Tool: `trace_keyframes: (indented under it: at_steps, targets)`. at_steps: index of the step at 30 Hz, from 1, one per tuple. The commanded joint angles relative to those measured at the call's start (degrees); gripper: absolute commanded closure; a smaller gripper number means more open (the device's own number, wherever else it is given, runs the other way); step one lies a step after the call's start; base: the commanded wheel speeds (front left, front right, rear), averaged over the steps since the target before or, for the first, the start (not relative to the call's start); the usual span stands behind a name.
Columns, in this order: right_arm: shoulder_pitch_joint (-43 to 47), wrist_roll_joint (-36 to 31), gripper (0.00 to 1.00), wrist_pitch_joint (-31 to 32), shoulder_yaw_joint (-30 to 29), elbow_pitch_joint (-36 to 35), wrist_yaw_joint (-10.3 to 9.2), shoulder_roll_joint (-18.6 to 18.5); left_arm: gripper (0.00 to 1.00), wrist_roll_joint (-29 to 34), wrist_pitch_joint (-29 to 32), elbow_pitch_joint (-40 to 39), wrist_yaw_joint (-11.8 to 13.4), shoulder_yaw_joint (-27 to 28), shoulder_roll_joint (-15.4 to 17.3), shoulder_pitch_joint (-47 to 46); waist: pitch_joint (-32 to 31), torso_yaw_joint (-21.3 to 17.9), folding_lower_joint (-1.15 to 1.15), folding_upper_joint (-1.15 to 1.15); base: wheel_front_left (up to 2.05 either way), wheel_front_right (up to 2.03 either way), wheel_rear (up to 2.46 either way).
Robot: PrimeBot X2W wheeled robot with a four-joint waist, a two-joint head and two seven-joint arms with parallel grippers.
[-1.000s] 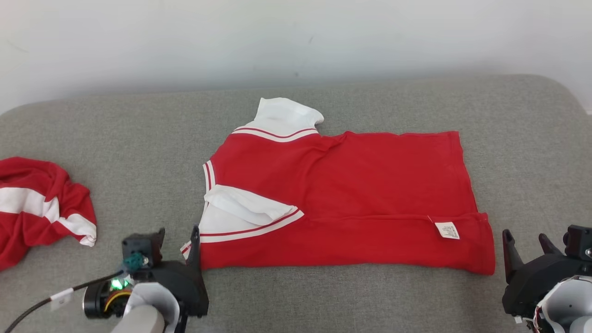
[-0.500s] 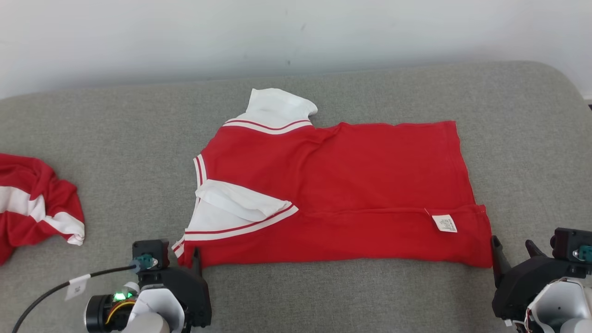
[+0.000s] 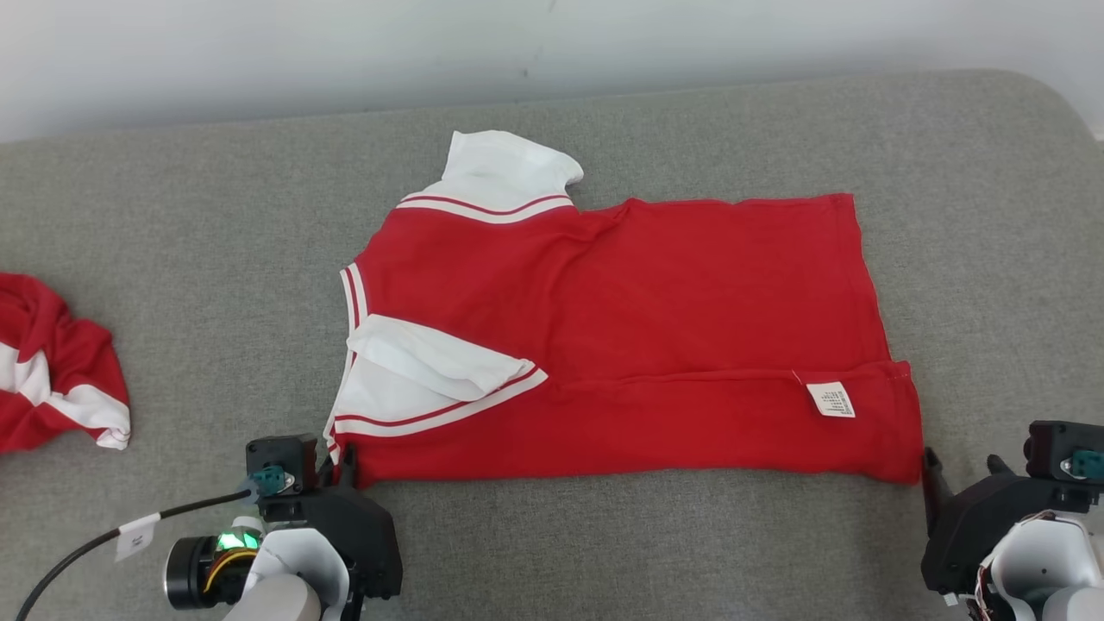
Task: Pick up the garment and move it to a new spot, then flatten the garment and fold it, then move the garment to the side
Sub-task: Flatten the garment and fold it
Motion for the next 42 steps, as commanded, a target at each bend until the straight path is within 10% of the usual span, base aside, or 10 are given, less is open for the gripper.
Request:
trace_keyframes:
  at_steps: [1, 19, 22, 42]
  targets:
    - [0.2, -0.3, 0.0, 0.2, -0.4, 0.4, 0.04, 0.2, 1.0, -0.3, 0.6, 0.7, 0.4, -0.6, 0.3, 2.8, 0.5, 0.0, 0.0, 0.0, 0.0, 0.0, 0.0]
    - [-5.7, -1.0, 0.0, 4.2, 3.5, 15.6, 0.05, 0.5, 1.0, -0.5, 0.5, -2.5, 0.7, -1.1, 0.4, 2.3, 2.2, 1.6, 0.0, 0.0, 0.0, 0.0, 0.0]
    - [-5.5, -0.6, 1.0, 5.1, 4.3, 16.8, 0.06, 0.6, 1.0, -1.0, 0.8, -2.4, 0.9, -1.1, 0.3, 3.1, 2.0, 1.7, 0.0, 0.0, 0.0, 0.0, 0.0]
    - [1.8, -0.9, 1.0, 7.0, -3.9, 2.2, -0.08, 0.1, 1.0, -4.7, 3.6, -16.0, 4.3, -1.1, 3.2, 15.2, -3.4, 2.2, 0.0, 0.0, 0.0, 0.0, 0.0]
